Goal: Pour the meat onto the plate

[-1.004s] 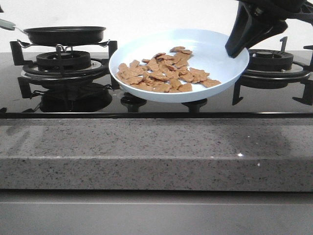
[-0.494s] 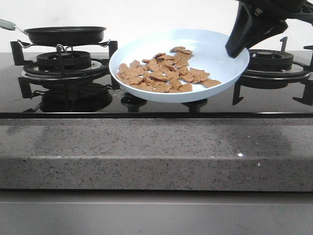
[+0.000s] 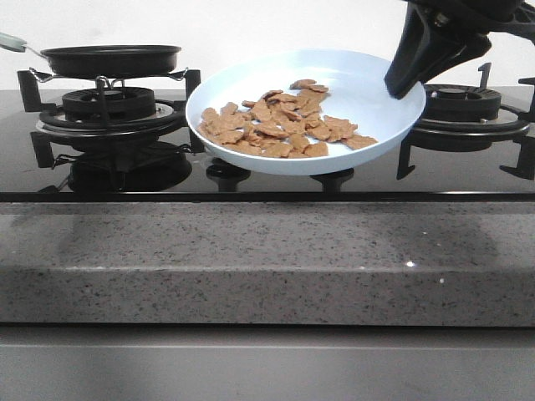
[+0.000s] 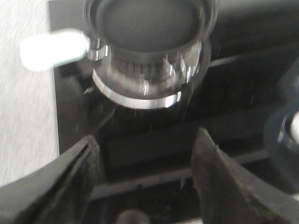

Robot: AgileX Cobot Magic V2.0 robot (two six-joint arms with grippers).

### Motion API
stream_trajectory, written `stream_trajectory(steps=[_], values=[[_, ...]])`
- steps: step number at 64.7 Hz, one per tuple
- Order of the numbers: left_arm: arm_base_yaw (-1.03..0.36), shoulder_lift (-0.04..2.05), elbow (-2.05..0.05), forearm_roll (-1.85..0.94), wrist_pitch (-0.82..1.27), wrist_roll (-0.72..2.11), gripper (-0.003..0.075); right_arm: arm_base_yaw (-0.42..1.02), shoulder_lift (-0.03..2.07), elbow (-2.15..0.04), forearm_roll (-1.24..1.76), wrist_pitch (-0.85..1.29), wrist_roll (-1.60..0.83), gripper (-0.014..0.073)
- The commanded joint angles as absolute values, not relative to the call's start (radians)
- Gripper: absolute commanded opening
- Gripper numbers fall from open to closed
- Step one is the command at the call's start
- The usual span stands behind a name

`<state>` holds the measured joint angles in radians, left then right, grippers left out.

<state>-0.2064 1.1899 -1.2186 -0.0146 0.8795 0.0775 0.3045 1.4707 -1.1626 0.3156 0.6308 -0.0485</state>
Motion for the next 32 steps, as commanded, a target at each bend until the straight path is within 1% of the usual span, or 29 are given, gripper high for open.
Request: stream_trajectory(steps=[1,17,32], values=[[-0.230,1.109,-1.176,0.027,0.791,0.019,0.0431,0.301,1.439,-1.191,0.335,0.577,-0.056,-0.0060],[-0.224,0.916,-0.957,0.025,0.756,-0.017,0.0430,0.301,1.439,-1.191,0.335,0.577,-0.056,-0.0060],[-0.224,0.758,-0.827,0.016,0.732,-0.041,0.0429,0.301,1.439,-1.191,0.335,0.577,-0.056,-0.0060]])
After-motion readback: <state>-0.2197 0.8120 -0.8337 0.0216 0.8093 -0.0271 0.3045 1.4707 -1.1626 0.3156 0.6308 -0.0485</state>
